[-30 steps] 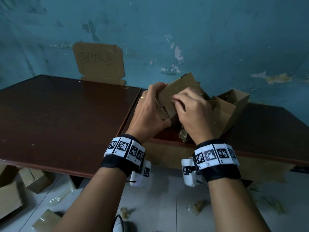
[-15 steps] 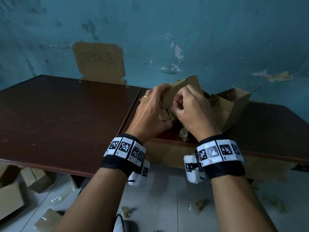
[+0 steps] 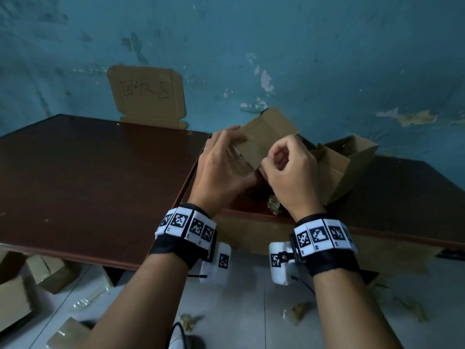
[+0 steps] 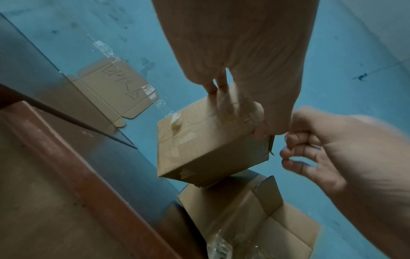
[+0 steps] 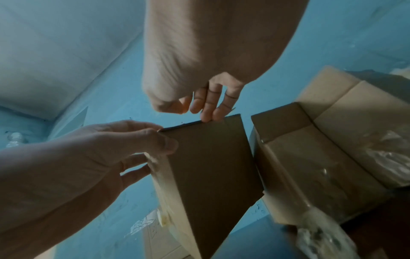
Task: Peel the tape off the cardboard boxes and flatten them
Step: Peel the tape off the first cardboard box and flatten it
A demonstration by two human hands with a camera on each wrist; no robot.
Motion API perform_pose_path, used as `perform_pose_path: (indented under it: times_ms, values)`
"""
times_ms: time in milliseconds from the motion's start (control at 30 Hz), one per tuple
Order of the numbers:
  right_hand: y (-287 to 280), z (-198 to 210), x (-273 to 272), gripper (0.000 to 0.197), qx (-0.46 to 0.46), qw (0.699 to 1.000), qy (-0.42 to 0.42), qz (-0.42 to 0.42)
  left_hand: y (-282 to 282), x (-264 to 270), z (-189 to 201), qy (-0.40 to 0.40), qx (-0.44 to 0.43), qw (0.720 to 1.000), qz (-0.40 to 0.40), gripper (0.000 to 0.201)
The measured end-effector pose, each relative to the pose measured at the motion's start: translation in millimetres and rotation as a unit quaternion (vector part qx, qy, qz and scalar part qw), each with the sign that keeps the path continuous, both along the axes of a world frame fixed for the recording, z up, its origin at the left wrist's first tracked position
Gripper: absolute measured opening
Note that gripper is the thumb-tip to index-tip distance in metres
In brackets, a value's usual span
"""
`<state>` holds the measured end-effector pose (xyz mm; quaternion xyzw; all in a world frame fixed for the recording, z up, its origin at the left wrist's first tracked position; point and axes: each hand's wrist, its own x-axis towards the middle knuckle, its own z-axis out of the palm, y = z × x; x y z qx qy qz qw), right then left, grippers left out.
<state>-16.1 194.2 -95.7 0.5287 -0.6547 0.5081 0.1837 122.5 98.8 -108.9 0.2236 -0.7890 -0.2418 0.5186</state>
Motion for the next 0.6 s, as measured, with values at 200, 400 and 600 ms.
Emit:
perform_pose_path:
  times_ms: [200,400,600]
  values:
    - [-6,-6,4,0.016,0.026,0.995,-0.094,-0.02,1,3,-1,0.026,0.069,0.997,0.02,0.058]
    - [-20,-14,17,0.05,0.123,0.958,-0.258,0.032,-2,-2,-9,0.015,0.126,0.991,0.034,0.06]
    - [-24,-19,20,0.055,0.127,0.948,-0.285,0.056,-7,-2,-13,0.002,0.149,0.988,0.045,0.05]
